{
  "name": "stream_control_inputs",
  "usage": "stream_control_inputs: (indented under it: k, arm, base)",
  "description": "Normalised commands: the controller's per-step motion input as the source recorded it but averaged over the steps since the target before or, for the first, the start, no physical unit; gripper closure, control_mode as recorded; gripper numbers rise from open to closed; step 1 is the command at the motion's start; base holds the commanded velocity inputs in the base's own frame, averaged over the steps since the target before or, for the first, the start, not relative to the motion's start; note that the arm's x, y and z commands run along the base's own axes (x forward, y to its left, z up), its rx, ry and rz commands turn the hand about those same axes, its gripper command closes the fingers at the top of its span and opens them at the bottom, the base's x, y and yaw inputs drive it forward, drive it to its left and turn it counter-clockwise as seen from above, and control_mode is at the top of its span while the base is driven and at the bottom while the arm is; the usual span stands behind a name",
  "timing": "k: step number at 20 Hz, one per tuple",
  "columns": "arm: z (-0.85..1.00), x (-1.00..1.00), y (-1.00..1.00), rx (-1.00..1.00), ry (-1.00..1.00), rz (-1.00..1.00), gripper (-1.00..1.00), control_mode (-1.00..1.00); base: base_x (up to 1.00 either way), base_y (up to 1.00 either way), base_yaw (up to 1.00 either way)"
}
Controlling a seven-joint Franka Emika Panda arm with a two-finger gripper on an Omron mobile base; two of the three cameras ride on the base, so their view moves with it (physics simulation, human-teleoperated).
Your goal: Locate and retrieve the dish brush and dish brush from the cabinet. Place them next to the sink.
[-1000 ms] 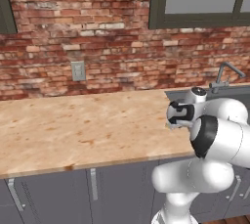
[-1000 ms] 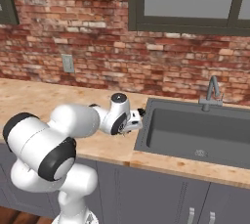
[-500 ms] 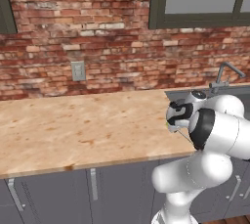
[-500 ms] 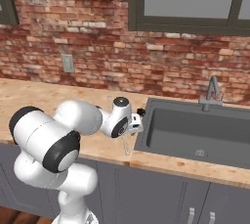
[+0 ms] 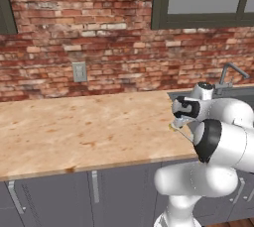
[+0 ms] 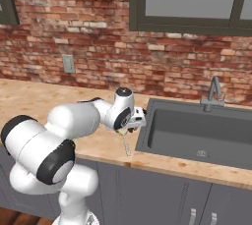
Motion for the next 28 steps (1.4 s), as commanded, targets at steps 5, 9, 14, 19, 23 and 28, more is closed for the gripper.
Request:
stream_control_inputs:
  k: [5,9,14,19,23,28]
  arm:
    - [0.21,-0.64,0.07,0.2,-0.1,-0.22,-1.0,-1.0]
    - [0.55,-0.63,0.15,0.21,-0.05,-0.23,-1.0,-1.0]
    - [0.6,-0.53,0.33,0.08,-0.01,-0.14,-1.0,-1.0]
    - [0.34,-0.4,0.61,-0.09,0.0,-0.06,-1.0,-1.0]
    - [0.45,-0.33,0.59,-0.08,-0.01,-0.07,-1.0,-1.0]
    - [0.42,-0.35,0.47,-0.07,-0.05,-0.08,-1.0,-1.0]
  base:
    - [0.0,0.0,0.0]
    - [0.0,0.0,0.0]
    - [0.0,0.0,0.0]
    - [0.0,0.0,0.0]
    - [0.0,0.0,0.0]
    - [0.0,0.0,0.0]
